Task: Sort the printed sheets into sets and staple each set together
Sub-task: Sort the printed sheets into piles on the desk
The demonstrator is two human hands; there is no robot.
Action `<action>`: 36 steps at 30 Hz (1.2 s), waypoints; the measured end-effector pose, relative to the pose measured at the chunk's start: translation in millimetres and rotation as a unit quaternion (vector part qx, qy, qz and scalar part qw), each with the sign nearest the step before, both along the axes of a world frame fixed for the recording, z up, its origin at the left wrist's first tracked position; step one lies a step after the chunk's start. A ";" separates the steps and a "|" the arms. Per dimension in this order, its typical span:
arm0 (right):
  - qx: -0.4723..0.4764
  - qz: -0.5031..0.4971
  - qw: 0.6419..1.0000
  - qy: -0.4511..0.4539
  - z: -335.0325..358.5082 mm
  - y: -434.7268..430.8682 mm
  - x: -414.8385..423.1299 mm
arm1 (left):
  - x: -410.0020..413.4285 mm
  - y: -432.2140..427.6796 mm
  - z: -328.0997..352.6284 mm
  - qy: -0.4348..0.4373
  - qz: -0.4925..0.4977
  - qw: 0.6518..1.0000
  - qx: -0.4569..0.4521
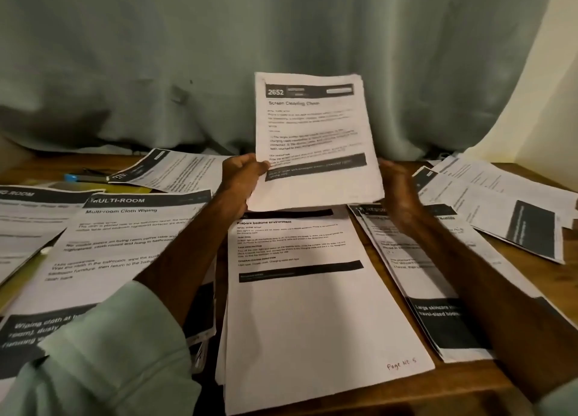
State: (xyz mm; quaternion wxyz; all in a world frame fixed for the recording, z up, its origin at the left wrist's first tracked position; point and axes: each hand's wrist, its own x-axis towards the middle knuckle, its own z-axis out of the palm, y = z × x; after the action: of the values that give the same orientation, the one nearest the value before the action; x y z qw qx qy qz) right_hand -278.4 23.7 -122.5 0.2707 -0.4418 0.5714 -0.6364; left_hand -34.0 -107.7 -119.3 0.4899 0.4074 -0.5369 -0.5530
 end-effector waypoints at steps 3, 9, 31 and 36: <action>-0.023 0.074 0.985 -0.151 18.6 11.0 -3.8 | 3.0 4.7 5.4 -0.057 -0.062 0.996 -0.026; 0.032 0.032 0.996 -0.077 25.7 29.8 -3.0 | 12.0 19.0 16.8 -0.101 -0.269 0.958 -0.027; 0.094 0.103 0.976 0.168 16.1 33.3 16.3 | 47.2 -6.5 13.0 -0.374 -0.241 0.875 -0.191; 0.011 -0.075 0.969 0.237 23.7 37.1 -12.2 | 31.7 -5.5 3.9 -0.385 -0.170 0.862 -0.281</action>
State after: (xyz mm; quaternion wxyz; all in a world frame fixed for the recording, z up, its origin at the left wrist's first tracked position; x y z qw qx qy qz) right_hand -290.6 60.8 -98.8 0.0842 -0.5328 0.6577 -0.5258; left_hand -2.3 -113.2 -115.4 0.2365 0.3353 -0.8763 -0.2524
